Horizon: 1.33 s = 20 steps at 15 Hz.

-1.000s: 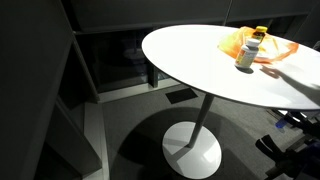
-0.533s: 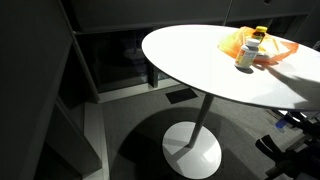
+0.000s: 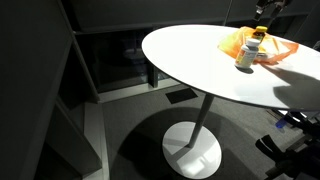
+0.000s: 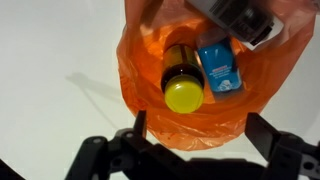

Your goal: Place the yellow bottle next to the white one

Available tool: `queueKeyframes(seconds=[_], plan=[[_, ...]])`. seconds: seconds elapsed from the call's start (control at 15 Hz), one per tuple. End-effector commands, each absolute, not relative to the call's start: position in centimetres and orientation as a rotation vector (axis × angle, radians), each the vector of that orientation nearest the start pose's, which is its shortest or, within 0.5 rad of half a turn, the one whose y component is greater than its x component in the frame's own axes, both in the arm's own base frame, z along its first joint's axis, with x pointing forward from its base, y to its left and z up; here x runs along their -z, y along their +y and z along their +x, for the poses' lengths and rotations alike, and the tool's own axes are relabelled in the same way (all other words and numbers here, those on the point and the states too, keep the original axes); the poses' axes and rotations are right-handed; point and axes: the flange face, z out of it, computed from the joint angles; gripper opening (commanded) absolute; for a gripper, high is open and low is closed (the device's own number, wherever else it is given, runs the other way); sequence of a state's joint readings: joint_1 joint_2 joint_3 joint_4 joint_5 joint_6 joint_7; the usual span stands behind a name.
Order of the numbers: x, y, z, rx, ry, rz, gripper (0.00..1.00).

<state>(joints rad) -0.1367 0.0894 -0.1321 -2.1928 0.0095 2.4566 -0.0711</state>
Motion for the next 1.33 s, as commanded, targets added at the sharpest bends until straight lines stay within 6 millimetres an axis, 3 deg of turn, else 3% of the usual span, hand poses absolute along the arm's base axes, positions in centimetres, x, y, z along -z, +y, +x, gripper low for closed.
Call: queueKeyframes(seconds=[0.0,0.47,0.53,0.6,1.0,1.27], plan=[[-35.6,-16.8,55.5,0.266,0.31,-3.123,1.0],[-33.7,-17.9,56.4,0.137,0.365,-3.091,1.0],[-33.7,-17.9,56.4,0.116,0.371,-3.079,0.9],[-33.6,-17.9,56.5,0.097,0.378,-3.069,0.73],[-34.6,-17.5,56.7,0.05,0.376,-3.063,0.23],[-36.3,-16.1,56.9,0.085,0.336,-3.066,0.19]])
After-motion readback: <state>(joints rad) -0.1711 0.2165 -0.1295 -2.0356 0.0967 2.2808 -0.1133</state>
